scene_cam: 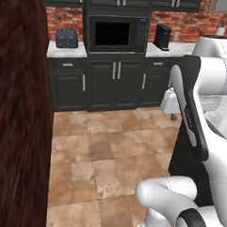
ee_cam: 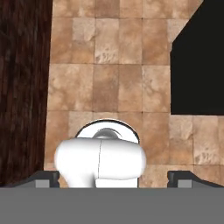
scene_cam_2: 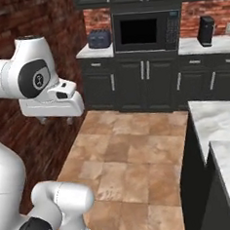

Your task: There is a tray on the dining counter. Grab the cup, mug, and pitcher and place them on the tray. The pitcher may be placed next to the tray if it cannot fit the tray.

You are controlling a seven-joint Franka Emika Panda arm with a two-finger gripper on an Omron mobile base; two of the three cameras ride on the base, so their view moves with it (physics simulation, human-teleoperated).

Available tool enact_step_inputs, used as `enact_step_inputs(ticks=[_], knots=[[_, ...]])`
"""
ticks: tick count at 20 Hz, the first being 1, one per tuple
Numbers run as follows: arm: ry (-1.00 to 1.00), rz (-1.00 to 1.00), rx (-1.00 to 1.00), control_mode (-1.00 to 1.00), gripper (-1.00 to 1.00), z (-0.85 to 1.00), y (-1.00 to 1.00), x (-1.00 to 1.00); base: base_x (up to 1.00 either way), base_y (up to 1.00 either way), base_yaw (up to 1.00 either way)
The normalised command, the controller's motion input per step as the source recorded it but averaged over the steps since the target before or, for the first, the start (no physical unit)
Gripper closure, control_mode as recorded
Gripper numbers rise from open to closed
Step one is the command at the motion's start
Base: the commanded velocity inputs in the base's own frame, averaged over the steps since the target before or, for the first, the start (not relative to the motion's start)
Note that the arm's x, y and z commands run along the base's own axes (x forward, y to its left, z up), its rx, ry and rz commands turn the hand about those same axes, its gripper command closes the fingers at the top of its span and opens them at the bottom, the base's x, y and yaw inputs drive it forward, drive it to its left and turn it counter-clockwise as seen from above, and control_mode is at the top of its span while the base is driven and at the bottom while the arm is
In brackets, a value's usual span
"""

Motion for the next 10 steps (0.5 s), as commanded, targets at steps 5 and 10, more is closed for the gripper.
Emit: enact_step_inputs(ticks=[5, 10], knots=[[0.0, 0.0, 0.0, 1.0, -1.0, 0.0, 0.0, 0.0, 1.0, 0.74, -0.21], [0.0, 0.0, 0.0, 1.0, -1.0, 0.0, 0.0, 0.0, 1.0, 0.57, -0.2]])
